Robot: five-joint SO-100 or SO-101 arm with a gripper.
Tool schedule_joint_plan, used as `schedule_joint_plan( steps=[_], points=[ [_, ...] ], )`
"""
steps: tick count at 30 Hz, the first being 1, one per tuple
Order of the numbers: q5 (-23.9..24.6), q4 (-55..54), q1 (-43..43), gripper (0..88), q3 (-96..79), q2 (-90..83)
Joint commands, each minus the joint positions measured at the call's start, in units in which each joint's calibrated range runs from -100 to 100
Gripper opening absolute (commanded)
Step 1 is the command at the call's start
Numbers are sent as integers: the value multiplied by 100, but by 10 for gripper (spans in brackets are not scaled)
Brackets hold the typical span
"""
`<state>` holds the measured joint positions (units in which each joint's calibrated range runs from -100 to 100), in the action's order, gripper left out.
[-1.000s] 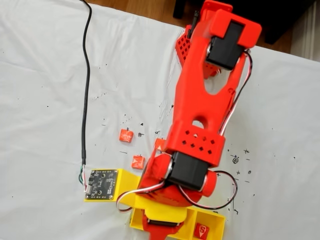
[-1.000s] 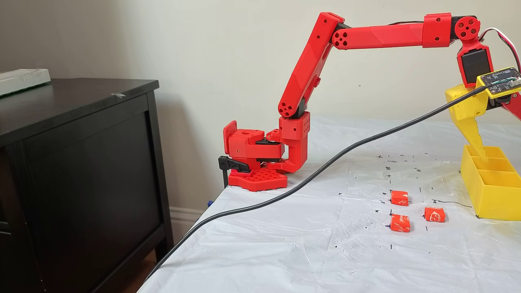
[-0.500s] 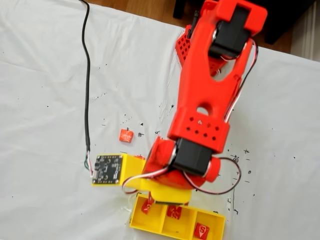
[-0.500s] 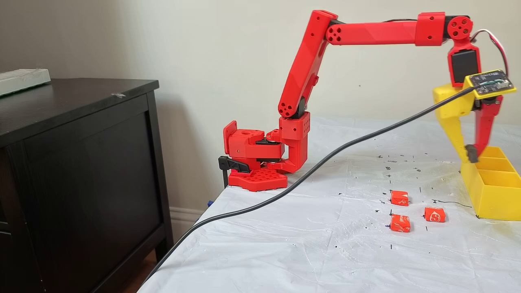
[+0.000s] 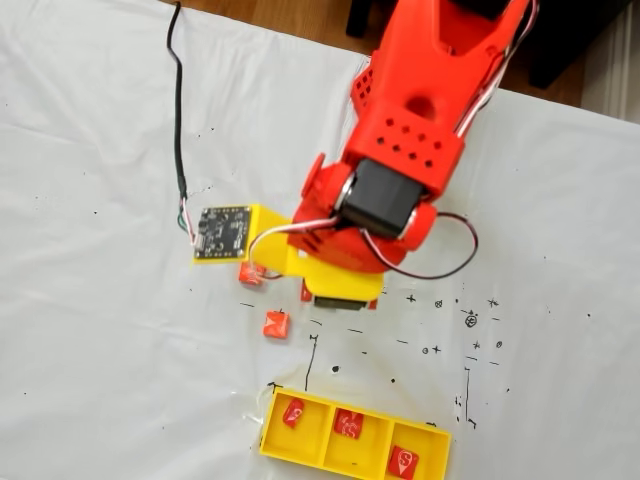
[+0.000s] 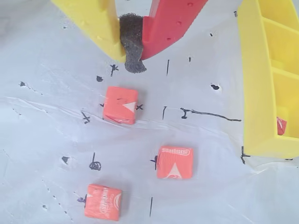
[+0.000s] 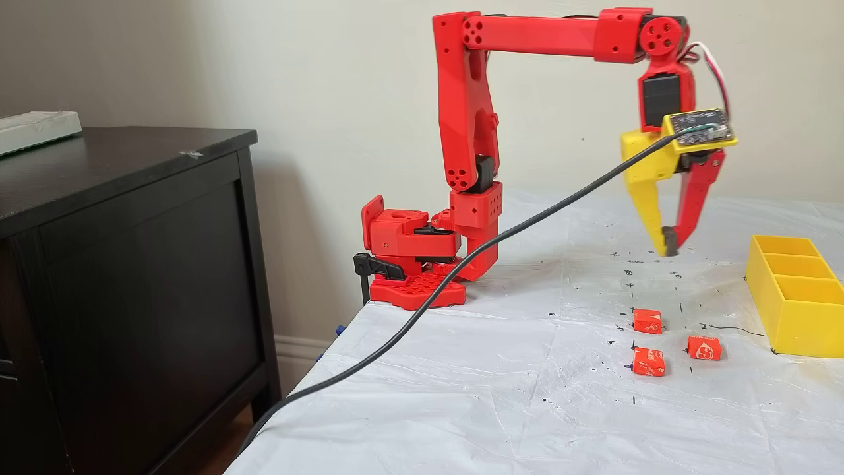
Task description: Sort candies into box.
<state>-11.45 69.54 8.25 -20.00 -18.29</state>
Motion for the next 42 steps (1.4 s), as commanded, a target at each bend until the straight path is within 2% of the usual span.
schedule_joint_plan(
  steps=[1, 4, 5, 9, 18, 42],
  points=[
    [-54, -262, 18, 2, -335, -674],
    [-54, -368, 117, 54, -517, -453],
    [-54, -450, 162, 122, -599, -309],
    [-107, -688, 199, 221, -799, -275],
    [-254, -737, 208, 326, -1081, -199],
    [-337, -1318, 307, 315, -1528, 412]
  ],
)
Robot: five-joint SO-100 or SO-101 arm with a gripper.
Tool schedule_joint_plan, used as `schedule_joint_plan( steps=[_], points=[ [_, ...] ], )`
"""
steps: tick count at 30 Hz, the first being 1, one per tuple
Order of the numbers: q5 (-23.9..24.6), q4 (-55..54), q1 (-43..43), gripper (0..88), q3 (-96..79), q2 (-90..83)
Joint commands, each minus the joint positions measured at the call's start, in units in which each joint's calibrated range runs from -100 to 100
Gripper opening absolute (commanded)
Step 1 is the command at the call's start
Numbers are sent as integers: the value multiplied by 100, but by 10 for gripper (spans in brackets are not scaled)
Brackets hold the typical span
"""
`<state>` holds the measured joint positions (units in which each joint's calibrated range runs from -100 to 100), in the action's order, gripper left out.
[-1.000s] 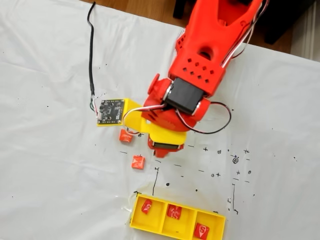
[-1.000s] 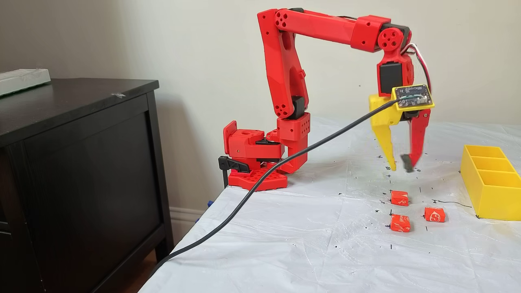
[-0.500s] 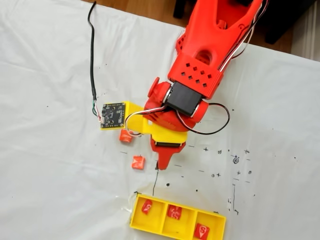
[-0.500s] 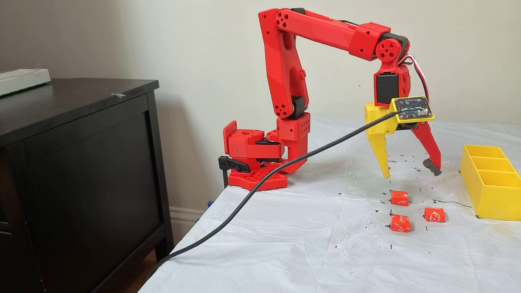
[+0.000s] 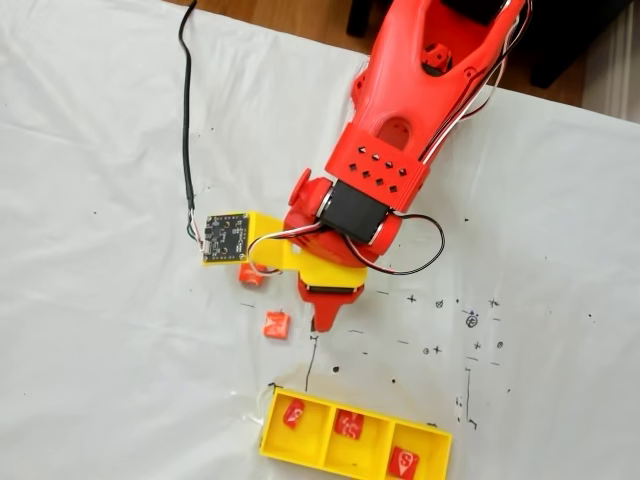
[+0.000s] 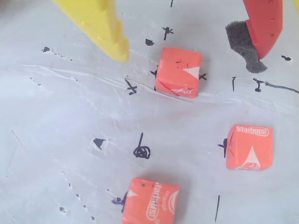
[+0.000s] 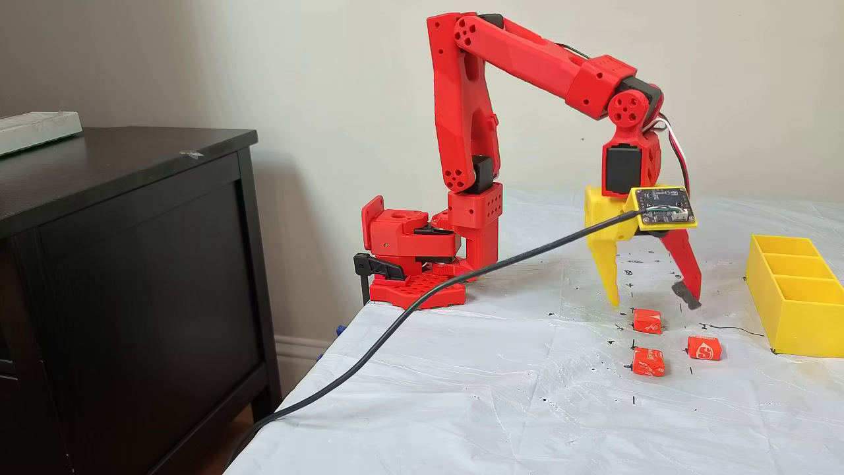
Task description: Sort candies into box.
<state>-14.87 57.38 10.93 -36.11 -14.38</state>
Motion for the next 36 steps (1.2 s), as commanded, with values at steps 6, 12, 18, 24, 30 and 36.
schedule_joint_plan(
  steps=[6, 12, 18, 24, 30, 36],
  points=[
    [34, -216, -6, 259, -17, 225],
    [59, -331, -60, 253, -54, 353],
    [88, -380, -79, 255, -17, 514],
    [88, -453, -106, 133, -8, 599],
    [127, -396, -97, 57, 56, 497],
    [220, 21, -151, 54, 474, 132]
  ],
)
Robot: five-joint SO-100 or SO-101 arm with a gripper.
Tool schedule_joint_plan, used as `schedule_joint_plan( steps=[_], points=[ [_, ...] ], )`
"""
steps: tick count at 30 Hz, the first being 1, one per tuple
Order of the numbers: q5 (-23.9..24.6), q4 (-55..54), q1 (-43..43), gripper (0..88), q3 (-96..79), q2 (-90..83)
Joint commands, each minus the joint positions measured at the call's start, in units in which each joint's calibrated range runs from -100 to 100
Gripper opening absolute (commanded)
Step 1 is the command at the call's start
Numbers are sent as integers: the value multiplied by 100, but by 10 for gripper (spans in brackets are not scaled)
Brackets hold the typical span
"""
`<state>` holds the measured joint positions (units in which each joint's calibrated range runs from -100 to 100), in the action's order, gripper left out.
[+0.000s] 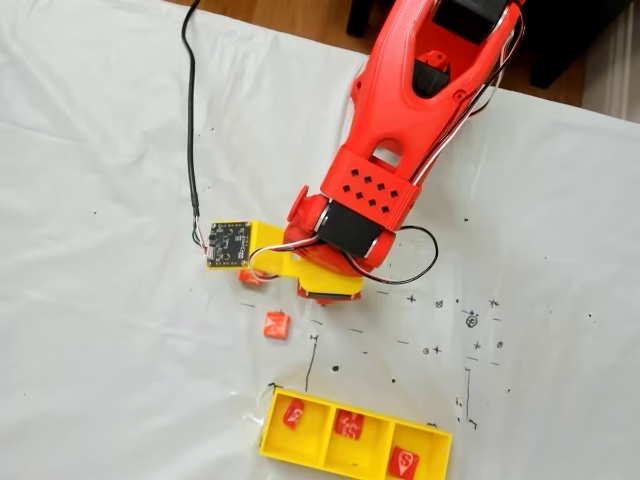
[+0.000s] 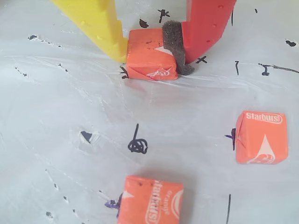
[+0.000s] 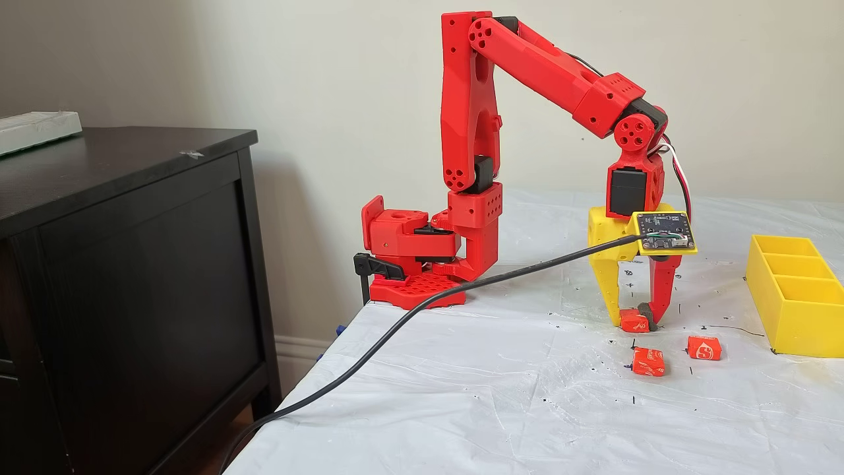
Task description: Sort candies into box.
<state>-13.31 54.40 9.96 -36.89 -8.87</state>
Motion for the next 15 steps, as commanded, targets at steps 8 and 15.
schedule_joint_plan(
  steps=[8, 15],
  points=[
    [313, 1196, -597, 44, 1600, -1539],
    [635, 1499, -1168, 39, 2428, -1683]
  ],
)
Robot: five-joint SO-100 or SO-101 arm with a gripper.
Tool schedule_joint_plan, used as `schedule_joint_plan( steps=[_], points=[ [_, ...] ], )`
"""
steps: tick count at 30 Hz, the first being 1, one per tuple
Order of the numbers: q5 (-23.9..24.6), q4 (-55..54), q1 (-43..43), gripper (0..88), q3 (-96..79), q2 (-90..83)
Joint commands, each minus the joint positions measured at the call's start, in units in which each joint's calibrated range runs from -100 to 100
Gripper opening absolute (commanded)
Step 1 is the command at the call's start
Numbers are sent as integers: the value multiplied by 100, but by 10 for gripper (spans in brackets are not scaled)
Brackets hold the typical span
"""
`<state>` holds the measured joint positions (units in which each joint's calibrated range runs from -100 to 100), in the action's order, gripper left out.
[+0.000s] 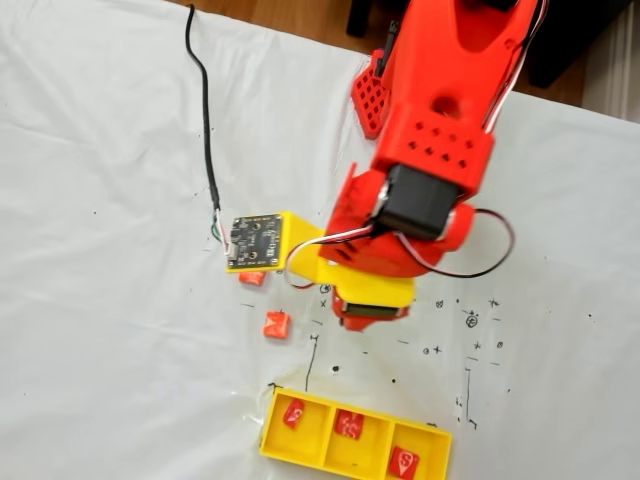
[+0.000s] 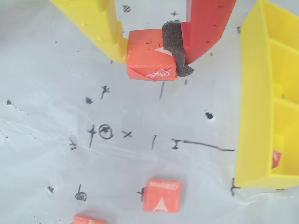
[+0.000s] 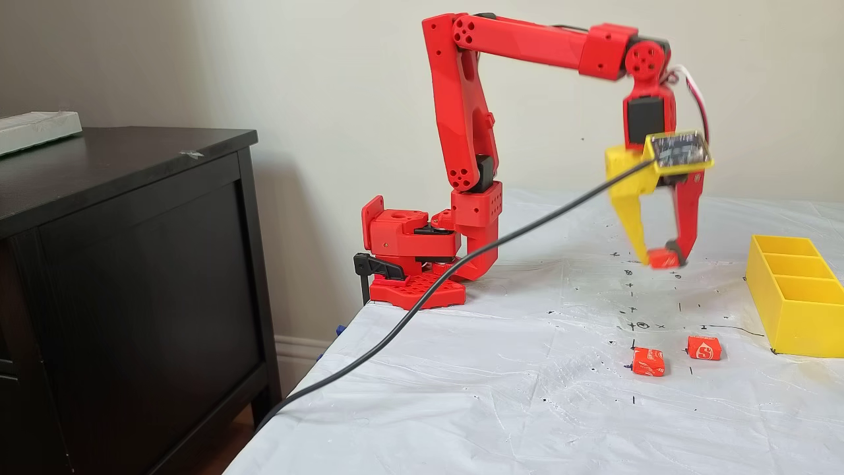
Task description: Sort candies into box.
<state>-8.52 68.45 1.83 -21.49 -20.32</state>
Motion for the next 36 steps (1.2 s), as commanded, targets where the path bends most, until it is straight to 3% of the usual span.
schedule_joint_plan(
  steps=[1, 18, 36],
  points=[
    [186, 94, -427, 39, 952, -504],
    [669, -2141, -1415, 12, 979, 353],
    [816, -2747, -1650, 7, 1498, 1362]
  ],
)
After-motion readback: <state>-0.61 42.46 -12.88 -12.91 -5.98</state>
